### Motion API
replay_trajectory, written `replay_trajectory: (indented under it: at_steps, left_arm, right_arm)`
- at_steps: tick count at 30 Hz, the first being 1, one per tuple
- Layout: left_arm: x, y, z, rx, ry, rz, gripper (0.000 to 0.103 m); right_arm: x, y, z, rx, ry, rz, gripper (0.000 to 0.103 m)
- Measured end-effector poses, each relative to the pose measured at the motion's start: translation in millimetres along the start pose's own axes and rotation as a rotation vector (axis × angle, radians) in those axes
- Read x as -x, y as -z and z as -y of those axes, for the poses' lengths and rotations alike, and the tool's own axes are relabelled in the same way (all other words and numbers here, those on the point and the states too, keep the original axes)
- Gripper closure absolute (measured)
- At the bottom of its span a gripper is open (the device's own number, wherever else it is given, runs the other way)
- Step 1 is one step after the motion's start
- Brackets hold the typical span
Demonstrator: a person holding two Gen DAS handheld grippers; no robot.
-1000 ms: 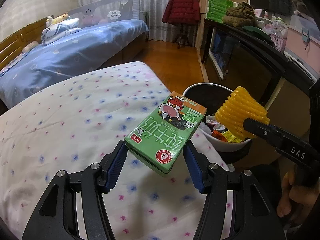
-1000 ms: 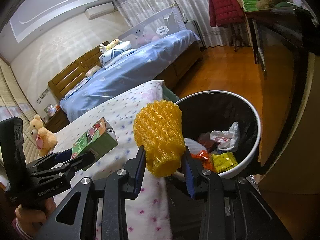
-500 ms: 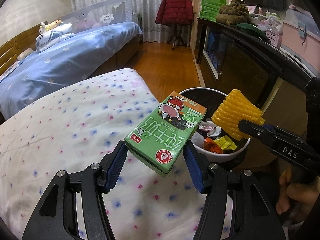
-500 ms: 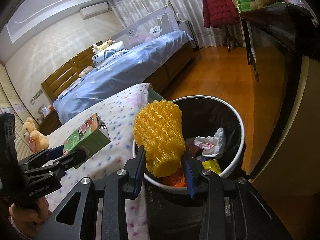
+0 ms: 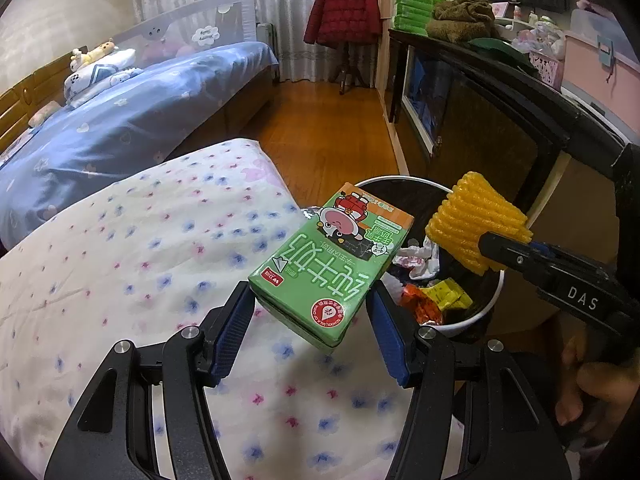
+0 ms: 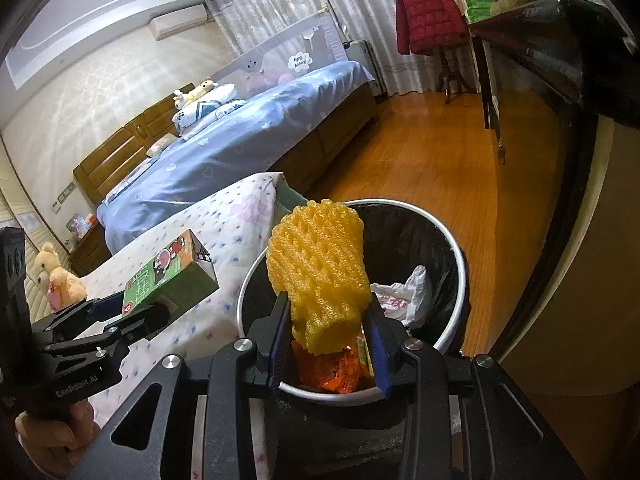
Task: Collect trash
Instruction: 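Carry the foam net and juice box over the bin with both tools, then open both tools above the bin to drop the foam net and juice box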
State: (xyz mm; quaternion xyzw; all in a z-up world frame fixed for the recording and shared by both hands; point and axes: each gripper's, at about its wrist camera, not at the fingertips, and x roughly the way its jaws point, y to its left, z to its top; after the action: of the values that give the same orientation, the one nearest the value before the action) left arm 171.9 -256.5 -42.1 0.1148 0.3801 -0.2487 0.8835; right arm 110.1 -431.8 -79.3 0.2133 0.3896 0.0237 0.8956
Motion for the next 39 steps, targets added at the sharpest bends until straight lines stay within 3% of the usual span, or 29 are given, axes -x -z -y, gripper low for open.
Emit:
replay_trajectory:
  at_steps: [39]
  left_arm:
    - [-25.3, -22.0, 25.3, -0.048, -0.009, -0.018, 0.045]
  right_arm:
    - [-4.4, -6.8, 17.6, -0.022, 0.028, -0.011, 0.066]
